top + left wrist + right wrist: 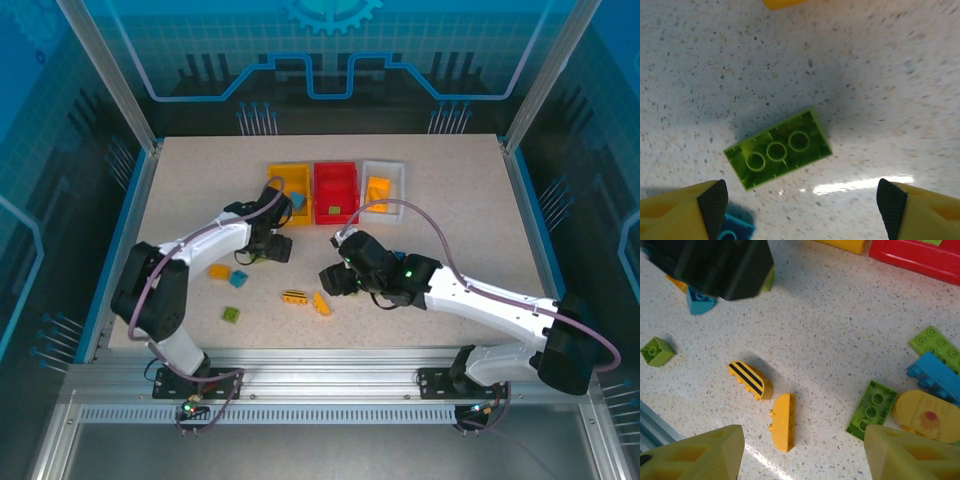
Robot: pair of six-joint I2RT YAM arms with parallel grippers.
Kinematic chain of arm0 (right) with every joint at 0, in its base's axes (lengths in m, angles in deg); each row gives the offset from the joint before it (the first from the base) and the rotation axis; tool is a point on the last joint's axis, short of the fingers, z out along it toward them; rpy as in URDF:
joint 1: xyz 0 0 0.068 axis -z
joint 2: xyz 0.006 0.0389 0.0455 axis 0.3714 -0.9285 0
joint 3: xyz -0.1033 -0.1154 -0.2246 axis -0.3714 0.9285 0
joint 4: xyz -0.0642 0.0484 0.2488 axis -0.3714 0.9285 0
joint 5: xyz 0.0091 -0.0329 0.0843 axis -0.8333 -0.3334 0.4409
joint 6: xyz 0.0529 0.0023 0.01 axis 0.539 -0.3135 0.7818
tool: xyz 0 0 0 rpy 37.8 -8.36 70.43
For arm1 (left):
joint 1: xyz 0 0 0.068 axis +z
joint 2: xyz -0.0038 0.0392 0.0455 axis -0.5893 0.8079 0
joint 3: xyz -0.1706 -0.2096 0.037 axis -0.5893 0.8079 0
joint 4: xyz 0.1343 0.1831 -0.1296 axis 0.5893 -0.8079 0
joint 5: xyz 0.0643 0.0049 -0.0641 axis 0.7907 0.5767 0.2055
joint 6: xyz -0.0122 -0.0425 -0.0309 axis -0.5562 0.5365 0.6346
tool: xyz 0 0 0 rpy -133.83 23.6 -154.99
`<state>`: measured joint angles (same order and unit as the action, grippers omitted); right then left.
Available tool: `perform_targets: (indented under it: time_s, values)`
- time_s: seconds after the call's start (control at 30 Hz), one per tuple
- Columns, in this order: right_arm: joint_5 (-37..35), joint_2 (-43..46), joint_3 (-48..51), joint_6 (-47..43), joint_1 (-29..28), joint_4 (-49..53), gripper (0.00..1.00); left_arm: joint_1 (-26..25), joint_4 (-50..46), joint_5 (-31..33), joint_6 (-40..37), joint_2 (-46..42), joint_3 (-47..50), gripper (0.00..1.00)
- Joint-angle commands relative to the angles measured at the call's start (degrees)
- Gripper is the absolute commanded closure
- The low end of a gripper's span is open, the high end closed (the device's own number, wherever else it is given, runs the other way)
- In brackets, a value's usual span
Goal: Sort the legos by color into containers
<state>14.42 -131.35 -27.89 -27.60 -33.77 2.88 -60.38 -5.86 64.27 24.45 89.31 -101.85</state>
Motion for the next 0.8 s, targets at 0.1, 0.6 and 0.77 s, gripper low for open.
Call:
perform_targets:
  time_s: [0.1, 0.6, 0.77]
  values:
    - [-1.75, 0.85, -1.18, 1.09, -0.83, -0.96, 0.33, 2.26, 1.96, -1.37, -12.00, 4.51, -4.01, 0.14]
    - [-2.66, 3.03, 0.06, 2.61, -0.70, -0.52, 0.33, 7.01, -4.20, -13.03, -9.72, 10.84, -8.13, 0.09]
    - [-2.57, 3.01, -0.05, 2.90, -0.69, -0.34, 0.33, 6.78, -4.51, -14.59, -6.01, 9.68, -6.23, 0.15]
